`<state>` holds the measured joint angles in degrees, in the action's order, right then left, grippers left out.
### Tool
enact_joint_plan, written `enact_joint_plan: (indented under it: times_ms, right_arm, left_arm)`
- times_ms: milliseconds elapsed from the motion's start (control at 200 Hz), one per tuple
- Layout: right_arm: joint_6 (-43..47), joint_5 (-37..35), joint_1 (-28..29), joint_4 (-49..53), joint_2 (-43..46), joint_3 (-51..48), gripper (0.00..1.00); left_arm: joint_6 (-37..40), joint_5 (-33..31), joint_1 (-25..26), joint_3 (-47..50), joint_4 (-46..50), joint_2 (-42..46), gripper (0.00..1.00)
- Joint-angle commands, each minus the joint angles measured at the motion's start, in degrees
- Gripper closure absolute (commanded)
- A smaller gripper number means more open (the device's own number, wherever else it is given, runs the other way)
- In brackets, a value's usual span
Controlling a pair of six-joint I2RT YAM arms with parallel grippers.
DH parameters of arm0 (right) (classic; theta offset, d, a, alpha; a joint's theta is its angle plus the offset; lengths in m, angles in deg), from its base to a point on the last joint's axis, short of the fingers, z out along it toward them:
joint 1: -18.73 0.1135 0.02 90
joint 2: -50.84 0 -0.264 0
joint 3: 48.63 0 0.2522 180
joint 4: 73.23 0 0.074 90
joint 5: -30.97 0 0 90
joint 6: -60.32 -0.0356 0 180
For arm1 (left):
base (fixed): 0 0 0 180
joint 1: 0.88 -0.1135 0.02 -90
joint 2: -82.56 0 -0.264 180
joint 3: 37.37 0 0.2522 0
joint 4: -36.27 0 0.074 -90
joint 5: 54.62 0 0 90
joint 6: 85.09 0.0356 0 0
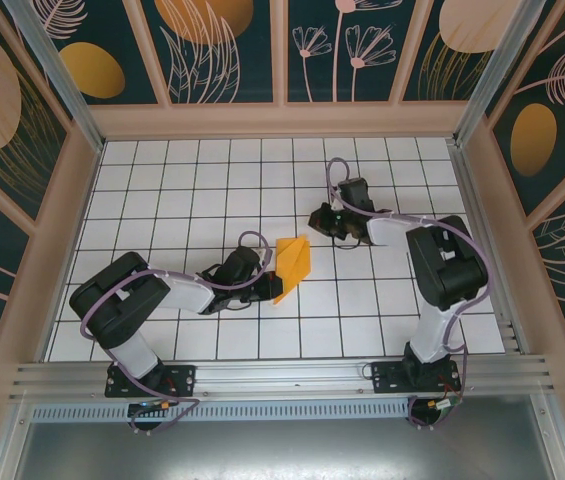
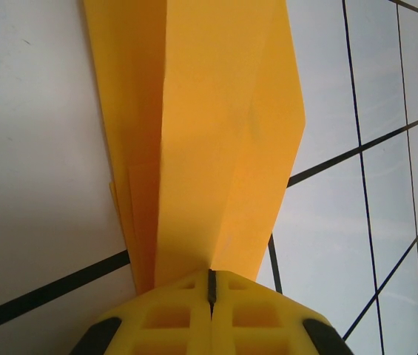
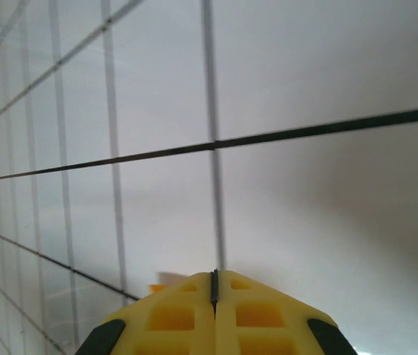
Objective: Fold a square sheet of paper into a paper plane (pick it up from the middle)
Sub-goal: Fourth fold the wing at the center of the table.
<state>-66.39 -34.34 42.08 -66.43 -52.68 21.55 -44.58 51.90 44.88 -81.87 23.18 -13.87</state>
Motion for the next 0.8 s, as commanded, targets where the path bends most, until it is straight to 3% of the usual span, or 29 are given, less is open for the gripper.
enact_joint_plan:
  times_ms: [0, 145, 360, 515, 796]
  right_arm:
    - [0.1, 0.3, 2.7, -0.8, 5.3, -2.7, 0.95]
    - [-2.6, 1.2, 6.8, -5.2, 7.2, -7.3, 0.95]
    - [-4.1, 0.8, 9.9, -7.9, 2.2, -8.9, 0.95]
    - [-2.9, -2.0, 8.3, -7.0, -2.5, -7.4, 0.96]
    - [0.1, -3.0, -0.8, -3.5, -8.1, -1.3, 0.95]
  left_arm:
    - [2.0, -1.4, -0.1, 3.2, 13.1, -3.4, 1.00]
    - [2.1, -1.3, -0.1, 3.0, 13.4, -3.6, 1.00]
    - [2.2, -1.3, -0.1, 3.0, 13.6, -3.3, 1.00]
    - [2.1, -1.4, -0.1, 3.2, 13.6, -3.2, 1.00]
    - [1.9, -1.4, -0.1, 4.1, 13.3, -2.9, 1.00]
